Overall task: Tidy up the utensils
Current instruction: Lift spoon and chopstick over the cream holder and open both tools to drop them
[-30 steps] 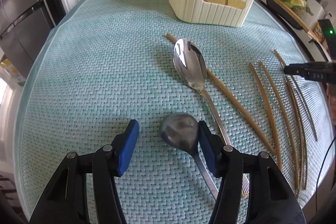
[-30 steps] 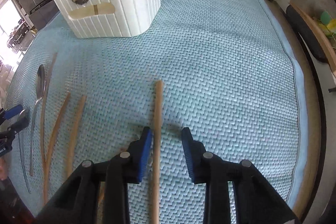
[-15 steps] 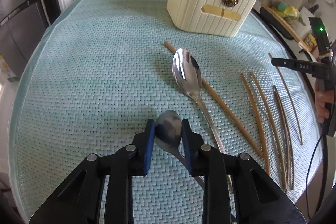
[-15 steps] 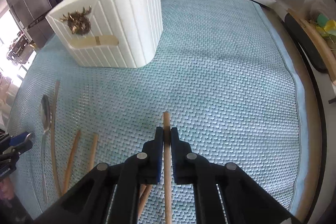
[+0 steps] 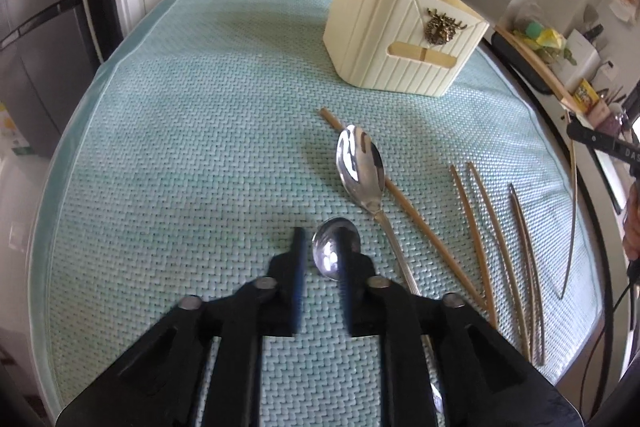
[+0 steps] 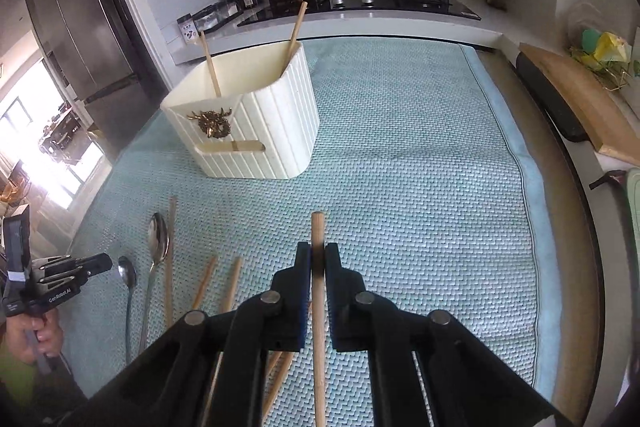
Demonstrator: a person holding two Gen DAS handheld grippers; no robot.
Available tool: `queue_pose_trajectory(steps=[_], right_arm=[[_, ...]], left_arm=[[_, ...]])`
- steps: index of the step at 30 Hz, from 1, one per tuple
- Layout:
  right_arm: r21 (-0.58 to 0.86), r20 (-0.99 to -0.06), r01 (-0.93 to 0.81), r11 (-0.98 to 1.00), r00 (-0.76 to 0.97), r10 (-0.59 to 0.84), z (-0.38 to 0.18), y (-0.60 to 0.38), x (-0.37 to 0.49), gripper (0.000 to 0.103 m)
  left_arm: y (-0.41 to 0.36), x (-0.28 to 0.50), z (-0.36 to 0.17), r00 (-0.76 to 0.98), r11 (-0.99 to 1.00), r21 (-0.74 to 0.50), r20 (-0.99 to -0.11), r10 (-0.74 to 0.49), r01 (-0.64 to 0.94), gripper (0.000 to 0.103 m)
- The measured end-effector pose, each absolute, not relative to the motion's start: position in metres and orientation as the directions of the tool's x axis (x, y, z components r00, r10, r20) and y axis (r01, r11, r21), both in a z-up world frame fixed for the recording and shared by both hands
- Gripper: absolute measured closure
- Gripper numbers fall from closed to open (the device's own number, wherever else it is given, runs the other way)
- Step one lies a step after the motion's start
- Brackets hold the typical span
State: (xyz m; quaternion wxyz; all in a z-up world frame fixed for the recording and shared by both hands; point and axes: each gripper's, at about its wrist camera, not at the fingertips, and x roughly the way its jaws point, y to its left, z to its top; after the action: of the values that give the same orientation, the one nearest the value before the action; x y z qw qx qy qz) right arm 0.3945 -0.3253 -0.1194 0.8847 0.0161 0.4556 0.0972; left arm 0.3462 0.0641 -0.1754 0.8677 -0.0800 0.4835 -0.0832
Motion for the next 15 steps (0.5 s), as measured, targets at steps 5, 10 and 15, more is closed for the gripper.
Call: queue_pose_trajectory(steps=[5,10,15], right_arm=[[0.135,-0.805,-0.158,0.978,0.558,0.201,-0.122,-0.329,0.386,0.096],[0.148,-0.799,-0.154,0.977,0.563,0.210,-0.120,-0.328,0.385,0.096],[0.149,-0.794,-0.159,0.976,0.570,0.214,-0.114,-0.327,0.380,0.096]], left_arm=[[0.072,0.348,-0.181,0.513,0.969,-0.228,-0.823,-0.246,0.099,0.041],[0.056,0.360,-0.201,0.478,0.971,-0.187,-0.846,-0.238,0.152,0.046],[0.043,0.365,-0.203,0.480,0.958,-0.184,-0.835,-0.269,0.218,0.099]])
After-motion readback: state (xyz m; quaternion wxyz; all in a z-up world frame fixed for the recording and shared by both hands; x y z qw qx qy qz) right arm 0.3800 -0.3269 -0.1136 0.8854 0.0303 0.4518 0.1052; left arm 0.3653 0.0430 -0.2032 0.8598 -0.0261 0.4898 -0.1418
